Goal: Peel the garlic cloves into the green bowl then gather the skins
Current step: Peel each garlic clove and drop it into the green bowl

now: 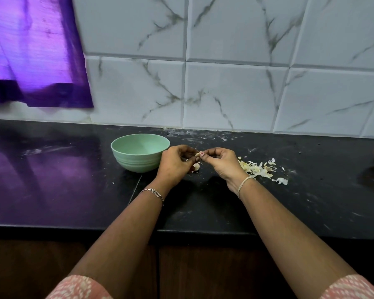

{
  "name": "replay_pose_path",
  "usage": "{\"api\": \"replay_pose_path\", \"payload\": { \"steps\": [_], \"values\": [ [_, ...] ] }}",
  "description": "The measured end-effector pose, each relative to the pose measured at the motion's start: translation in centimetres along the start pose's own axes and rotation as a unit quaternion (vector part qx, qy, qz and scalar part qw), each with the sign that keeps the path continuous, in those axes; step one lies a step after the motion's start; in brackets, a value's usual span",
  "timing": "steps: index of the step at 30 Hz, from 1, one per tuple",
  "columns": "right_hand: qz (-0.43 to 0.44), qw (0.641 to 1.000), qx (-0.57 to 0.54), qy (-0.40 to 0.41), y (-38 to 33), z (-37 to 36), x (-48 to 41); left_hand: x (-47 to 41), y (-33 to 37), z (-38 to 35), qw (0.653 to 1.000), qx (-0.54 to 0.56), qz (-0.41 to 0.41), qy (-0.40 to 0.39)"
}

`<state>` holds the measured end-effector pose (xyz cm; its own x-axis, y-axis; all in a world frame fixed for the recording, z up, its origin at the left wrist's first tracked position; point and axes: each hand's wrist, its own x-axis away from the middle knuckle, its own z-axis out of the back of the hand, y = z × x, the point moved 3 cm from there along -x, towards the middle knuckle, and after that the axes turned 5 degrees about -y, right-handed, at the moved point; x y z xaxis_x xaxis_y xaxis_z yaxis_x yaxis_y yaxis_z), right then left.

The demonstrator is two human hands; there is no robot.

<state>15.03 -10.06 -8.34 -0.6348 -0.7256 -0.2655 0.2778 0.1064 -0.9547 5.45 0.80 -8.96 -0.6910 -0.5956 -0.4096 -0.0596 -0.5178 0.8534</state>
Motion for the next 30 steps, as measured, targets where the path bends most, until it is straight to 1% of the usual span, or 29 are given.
{"api": "replay_pose_path", "payload": {
  "steps": [5, 10, 15, 22, 25, 28, 30],
  "values": [
    [-0.013, 1.0, -0.023, -0.009, 0.35, -0.04, -0.31, 0.04, 0.06, -0.01, 0.999, 0.04, 0.014, -0.006],
    [-0.018, 1.0, -0.002, 0.009, 0.31, 0.07, -0.3, 0.11, 0.15, -0.01, 1.0, 0.028, 0.011, -0.002],
    [0.002, 0.999, 0.046, 0.028, 0.27, -0.01, -0.33, -0.09, -0.03, -0.07, 1.0, -0.002, 0.001, 0.002],
    [0.004, 0.998, 0.046, 0.037, -0.13, 0.15, -0.2, -0.24, -0.33, -0.03, 1.0, -0.024, -0.005, 0.012],
    [0.01, 0.995, 0.085, 0.043, 0.06, 0.18, -0.34, -0.27, -0.41, -0.01, 1.0, -0.026, -0.003, 0.012],
    [0.03, 0.992, 0.115, 0.029, 0.11, 0.17, -0.42, -0.36, -0.35, 0.03, 1.0, -0.022, 0.0, 0.014],
    [0.041, 0.983, 0.173, 0.046, 0.08, 0.35, -0.47, -0.28, -0.27, 0.04, 1.0, -0.019, 0.0, 0.016]
  ]
}}
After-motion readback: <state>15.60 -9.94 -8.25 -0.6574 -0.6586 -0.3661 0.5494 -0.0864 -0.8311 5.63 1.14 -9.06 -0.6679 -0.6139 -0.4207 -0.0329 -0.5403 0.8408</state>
